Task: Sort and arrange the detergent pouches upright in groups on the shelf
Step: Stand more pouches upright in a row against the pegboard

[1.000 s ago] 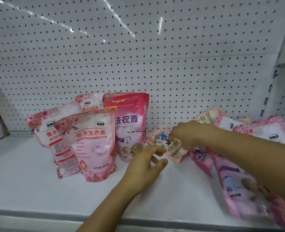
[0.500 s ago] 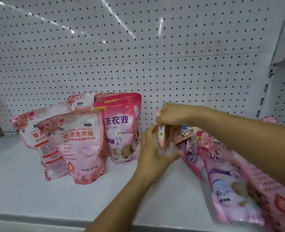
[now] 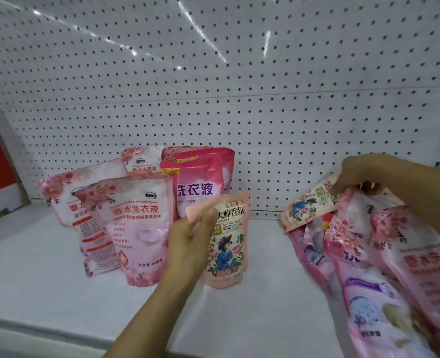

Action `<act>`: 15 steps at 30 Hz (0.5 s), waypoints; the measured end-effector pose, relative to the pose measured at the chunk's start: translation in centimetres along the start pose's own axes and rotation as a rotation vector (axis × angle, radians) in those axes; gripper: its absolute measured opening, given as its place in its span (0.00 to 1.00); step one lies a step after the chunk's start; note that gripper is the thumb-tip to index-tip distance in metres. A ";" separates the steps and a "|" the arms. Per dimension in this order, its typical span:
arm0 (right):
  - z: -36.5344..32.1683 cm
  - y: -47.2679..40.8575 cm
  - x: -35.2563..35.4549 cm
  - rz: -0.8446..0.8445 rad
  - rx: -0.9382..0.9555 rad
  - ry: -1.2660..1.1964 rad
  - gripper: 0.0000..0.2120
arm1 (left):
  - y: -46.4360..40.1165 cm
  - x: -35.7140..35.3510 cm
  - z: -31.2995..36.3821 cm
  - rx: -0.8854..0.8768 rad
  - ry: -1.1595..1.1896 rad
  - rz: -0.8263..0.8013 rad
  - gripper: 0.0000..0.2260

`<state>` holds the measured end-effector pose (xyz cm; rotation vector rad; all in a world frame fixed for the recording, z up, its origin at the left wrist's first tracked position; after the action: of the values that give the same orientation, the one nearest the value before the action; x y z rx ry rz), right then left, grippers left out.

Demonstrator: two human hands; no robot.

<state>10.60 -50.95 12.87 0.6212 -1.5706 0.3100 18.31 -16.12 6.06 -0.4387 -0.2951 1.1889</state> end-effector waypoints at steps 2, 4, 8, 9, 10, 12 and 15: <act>-1.5 0.1 0.8 0.084 0.076 -0.046 0.12 | 0.0 0.7 0.3 0.002 -0.062 -0.021 0.09; -4.1 1.2 1.6 0.163 0.227 -0.100 0.08 | 0.1 2.1 0.5 -0.013 -0.163 -0.004 0.07; -8.3 4.8 2.7 0.285 0.458 -0.154 0.03 | -0.1 5.5 2.2 -0.171 -0.485 0.073 0.02; -9.1 6.0 3.0 0.315 0.490 -0.148 0.03 | 0.0 6.1 2.6 -0.182 -0.513 0.097 0.02; -9.7 7.0 3.0 0.317 0.514 -0.156 0.02 | 0.1 6.7 3.0 -0.185 -0.531 0.119 0.04; -10.9 8.9 2.6 0.260 0.558 -0.226 0.03 | 0.1 8.0 3.4 -0.181 -0.563 0.152 0.05; -12.8 11.4 1.0 0.131 0.617 -0.347 0.04 | 0.1 9.8 3.1 -0.144 -0.593 0.198 0.01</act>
<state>14.91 -34.86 17.20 1.0921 -1.8576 0.8394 20.25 -6.32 8.69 -0.2324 -0.8674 1.4839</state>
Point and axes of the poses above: each hand's wrist, its own y-axis away from the middle knuckle, its own x-axis out of the back of the hand, z = x × y, the point moved 9 cm from there along -y, towards the middle knuckle, and after that the axes turned 8 degrees about -x, right-handed, at the moved point
